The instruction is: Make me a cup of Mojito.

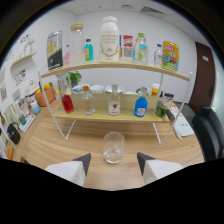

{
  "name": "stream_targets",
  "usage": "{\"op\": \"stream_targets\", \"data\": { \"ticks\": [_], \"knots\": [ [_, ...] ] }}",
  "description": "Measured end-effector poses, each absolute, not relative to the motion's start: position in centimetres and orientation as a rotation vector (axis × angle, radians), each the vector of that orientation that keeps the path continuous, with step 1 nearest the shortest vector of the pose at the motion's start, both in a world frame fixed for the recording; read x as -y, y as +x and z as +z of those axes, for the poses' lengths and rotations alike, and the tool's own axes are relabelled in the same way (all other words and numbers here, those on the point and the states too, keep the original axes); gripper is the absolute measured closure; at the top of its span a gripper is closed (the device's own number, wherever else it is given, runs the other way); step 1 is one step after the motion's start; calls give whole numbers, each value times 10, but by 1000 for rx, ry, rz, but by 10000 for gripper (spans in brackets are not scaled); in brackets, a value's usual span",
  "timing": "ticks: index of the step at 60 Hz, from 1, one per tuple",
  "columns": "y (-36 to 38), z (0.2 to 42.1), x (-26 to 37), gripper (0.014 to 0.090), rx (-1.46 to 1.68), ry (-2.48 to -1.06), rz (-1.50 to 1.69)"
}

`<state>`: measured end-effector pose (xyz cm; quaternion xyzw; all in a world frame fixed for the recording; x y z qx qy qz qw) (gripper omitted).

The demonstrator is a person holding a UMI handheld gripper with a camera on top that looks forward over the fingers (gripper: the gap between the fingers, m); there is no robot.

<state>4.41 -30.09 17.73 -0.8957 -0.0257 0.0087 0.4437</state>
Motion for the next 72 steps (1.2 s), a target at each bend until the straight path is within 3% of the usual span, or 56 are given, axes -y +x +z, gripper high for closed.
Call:
{"op": "stream_targets", "data": {
  "ticks": [21,39,67,72],
  "knots": [
    [37,179,334,182,92,-2215,0],
    [98,169,363,183,125,-2239,-15],
    [200,197,215,191,38,-2168,7],
    [204,196,191,230,25,-2173,19]
  ]
}}
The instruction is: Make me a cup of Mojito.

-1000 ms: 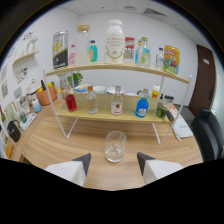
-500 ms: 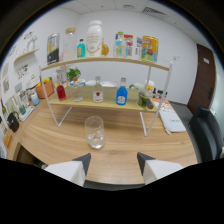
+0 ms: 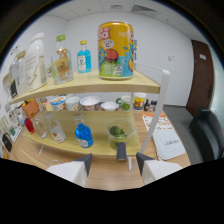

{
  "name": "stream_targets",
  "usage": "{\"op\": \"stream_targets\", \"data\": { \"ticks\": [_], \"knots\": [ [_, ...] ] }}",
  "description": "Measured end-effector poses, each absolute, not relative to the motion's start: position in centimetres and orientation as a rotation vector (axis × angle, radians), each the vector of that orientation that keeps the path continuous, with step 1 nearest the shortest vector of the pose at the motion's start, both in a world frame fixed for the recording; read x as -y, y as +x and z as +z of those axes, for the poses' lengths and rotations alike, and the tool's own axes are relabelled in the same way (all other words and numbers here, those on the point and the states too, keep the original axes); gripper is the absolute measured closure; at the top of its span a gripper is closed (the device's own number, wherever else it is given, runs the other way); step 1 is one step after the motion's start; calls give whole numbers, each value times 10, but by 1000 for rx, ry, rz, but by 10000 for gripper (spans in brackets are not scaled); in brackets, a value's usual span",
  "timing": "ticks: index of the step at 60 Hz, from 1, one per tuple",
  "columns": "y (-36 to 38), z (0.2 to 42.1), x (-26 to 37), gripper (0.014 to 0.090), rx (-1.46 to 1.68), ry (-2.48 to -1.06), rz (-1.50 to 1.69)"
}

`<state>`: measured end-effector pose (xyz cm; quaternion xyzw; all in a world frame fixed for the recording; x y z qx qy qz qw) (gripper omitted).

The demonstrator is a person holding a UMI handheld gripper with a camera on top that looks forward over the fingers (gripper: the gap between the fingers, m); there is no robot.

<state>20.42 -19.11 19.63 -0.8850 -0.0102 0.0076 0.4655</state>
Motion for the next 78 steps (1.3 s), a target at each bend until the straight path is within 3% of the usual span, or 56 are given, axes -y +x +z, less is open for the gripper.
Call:
{"op": "stream_targets", "data": {
  "ticks": [6,23,26,45,62,78],
  "knots": [
    [210,189,169,333,24,-2194,25],
    [216,167,149,757,-6,-2270,61],
    [218,167,147,862,-5,-2266,56],
    [220,171,152,888,-2,-2280,54],
    [195,227,202,890,-54,-2154,36],
    [139,182,255,890,-84,-2206,63]
  ]
}}
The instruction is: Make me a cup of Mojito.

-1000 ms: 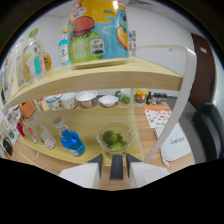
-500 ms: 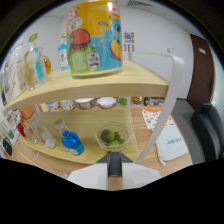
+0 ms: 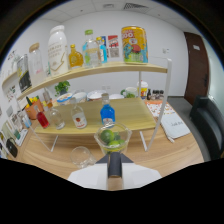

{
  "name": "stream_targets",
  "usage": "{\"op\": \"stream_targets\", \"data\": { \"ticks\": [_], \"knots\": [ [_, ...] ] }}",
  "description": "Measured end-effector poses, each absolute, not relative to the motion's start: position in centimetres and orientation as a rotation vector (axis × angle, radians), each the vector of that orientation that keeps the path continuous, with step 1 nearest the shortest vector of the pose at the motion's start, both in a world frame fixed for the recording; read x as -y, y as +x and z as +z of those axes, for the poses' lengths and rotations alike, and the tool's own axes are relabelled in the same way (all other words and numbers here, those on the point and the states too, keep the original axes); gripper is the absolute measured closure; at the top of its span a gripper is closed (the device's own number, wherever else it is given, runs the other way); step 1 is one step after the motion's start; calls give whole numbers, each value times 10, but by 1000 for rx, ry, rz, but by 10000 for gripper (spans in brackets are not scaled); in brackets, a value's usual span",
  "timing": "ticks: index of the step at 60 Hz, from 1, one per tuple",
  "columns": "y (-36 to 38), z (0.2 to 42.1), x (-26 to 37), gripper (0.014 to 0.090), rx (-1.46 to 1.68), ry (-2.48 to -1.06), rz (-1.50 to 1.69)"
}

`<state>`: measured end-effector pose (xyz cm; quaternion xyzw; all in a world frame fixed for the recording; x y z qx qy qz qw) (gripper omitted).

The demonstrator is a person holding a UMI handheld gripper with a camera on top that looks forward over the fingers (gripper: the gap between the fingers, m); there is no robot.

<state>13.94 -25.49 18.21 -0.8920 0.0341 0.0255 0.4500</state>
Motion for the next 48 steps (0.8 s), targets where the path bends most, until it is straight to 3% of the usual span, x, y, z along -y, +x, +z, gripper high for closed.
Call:
{"op": "stream_targets", "data": {
  "ticks": [10,22,36,48],
  "knots": [
    [119,163,260,890,-48,-2215,-12],
    [116,182,249,891,156,-2134,-275],
    [118,214,232,891,668,-1890,-771],
    [118,216,224,894,1062,-1647,-1085]
  ]
}}
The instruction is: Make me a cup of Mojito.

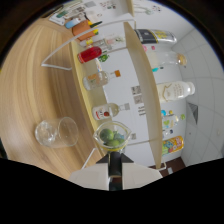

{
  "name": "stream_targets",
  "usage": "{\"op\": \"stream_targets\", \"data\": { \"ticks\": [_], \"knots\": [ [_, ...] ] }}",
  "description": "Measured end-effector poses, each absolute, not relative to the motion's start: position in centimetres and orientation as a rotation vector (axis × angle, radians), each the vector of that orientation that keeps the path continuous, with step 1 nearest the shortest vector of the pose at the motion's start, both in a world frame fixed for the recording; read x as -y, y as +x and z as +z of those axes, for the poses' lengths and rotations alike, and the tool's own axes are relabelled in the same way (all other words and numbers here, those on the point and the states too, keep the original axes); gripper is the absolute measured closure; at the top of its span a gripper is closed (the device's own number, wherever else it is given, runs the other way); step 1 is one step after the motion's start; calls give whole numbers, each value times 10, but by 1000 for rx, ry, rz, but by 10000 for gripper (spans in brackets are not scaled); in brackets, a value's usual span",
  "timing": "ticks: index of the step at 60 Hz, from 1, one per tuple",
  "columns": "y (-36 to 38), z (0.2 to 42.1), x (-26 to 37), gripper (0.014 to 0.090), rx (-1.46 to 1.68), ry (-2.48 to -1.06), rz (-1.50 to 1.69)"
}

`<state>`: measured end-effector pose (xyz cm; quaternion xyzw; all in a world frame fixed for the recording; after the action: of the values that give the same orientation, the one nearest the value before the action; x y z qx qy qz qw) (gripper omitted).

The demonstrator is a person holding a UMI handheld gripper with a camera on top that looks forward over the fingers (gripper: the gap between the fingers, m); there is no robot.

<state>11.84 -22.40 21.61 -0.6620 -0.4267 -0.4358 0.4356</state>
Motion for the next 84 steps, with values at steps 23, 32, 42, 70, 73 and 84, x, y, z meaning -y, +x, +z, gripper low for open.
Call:
{"op": "stream_targets", "data": {
  "ticks": [23,32,42,70,73,84],
  "knots": [
    [102,213,216,891,1528,-1252,-1315],
    [97,210,217,891,1570,-1213,-1296],
    [100,217,222,892,1448,-1312,-1193],
    [182,213,250,890,233,-1918,-199],
    [199,189,252,891,137,-1975,-140],
    [245,105,263,892,-57,-2156,-20]
  ]
}}
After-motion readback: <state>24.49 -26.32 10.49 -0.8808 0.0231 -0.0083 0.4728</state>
